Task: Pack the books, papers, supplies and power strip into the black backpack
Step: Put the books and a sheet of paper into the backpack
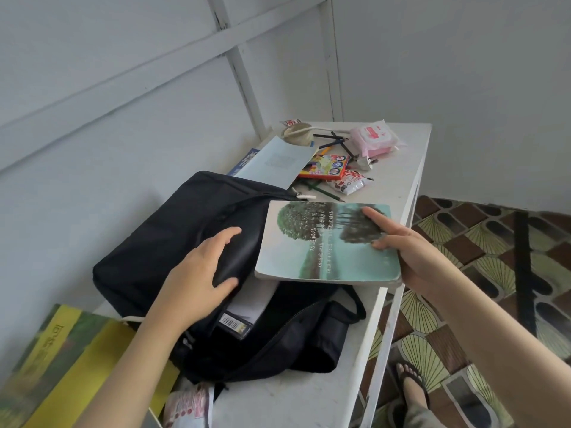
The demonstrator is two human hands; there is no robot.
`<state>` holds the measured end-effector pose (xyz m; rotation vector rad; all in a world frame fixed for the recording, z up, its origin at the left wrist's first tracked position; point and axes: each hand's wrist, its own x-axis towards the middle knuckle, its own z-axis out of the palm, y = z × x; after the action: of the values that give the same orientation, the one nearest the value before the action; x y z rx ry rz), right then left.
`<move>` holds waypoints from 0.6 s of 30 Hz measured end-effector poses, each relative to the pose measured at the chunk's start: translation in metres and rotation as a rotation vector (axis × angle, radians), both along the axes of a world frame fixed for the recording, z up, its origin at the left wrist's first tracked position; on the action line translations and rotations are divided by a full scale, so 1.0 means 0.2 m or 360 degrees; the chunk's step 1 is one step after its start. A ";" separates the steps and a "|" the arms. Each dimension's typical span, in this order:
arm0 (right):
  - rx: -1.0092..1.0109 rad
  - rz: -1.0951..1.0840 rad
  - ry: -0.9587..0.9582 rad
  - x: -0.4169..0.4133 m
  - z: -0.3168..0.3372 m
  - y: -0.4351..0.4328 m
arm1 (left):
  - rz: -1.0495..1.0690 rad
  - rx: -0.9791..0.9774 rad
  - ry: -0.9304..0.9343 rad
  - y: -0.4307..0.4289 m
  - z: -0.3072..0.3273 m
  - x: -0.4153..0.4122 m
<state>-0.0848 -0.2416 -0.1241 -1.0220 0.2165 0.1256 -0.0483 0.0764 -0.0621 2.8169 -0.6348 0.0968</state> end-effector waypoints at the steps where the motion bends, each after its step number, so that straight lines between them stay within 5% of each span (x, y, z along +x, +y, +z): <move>1: -0.0002 0.0003 -0.0003 0.00 0.00 0.00 | -0.0018 0.0014 -0.0031 0.00 0.01 0.01; 9: -0.0052 0.0118 0.0023 -0.02 0.01 -0.06 | 0.0155 0.0412 0.0141 -0.04 0.06 0.05; 18: -0.0039 0.0244 -0.0023 -0.02 0.04 0.04 | 0.0141 -0.0102 0.0160 0.02 0.35 0.11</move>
<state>-0.0881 -0.2342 -0.1155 -1.0633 0.1265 0.2551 -0.0258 0.0804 0.0076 2.7675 -0.4764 -0.0083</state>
